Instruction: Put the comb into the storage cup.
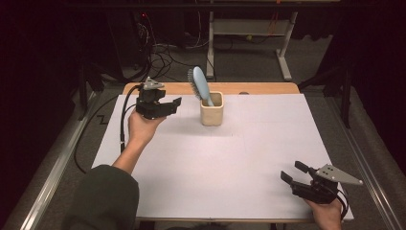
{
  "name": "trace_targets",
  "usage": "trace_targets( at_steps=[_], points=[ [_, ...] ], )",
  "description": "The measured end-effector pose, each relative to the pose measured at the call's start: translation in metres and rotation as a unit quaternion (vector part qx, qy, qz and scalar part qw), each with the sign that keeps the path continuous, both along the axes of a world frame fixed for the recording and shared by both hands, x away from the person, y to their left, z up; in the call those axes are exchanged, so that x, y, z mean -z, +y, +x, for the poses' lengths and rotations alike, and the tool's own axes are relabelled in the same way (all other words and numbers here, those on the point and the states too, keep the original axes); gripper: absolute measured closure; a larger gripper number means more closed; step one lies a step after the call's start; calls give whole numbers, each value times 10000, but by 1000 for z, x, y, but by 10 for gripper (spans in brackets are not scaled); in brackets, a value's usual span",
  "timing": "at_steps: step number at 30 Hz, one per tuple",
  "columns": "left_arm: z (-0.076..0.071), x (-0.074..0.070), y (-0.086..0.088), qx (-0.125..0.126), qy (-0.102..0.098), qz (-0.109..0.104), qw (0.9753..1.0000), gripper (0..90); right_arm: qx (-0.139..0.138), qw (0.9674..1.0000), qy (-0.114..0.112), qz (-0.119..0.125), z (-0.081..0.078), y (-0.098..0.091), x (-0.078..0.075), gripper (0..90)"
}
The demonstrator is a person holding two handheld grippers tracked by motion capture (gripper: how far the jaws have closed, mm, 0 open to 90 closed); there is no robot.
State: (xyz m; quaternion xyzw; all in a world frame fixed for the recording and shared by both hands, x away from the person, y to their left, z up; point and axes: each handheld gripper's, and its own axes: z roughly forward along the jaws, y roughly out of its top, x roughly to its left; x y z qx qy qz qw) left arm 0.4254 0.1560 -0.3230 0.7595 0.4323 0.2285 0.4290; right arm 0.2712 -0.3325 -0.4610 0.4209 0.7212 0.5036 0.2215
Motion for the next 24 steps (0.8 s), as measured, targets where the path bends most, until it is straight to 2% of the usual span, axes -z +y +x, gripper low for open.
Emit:
trace_targets(
  at_steps=[9,17,20,24],
  points=[
    [-15,1,13,-24,5,33,10000,349,16,10000,39,-51,-1,1,0,284],
    [-27,0,23,-13,-84,-21,10000,346,5,10000,37,-71,-2,2,0,284],
    [-32,-1,25,-1,-165,31,9999,342,-7,10000,20,-85,-2,2,0,284],
    [-37,-2,27,51,-218,44,9997,344,96,9999,33,-19,-2,-4,1,284]
  ],
)
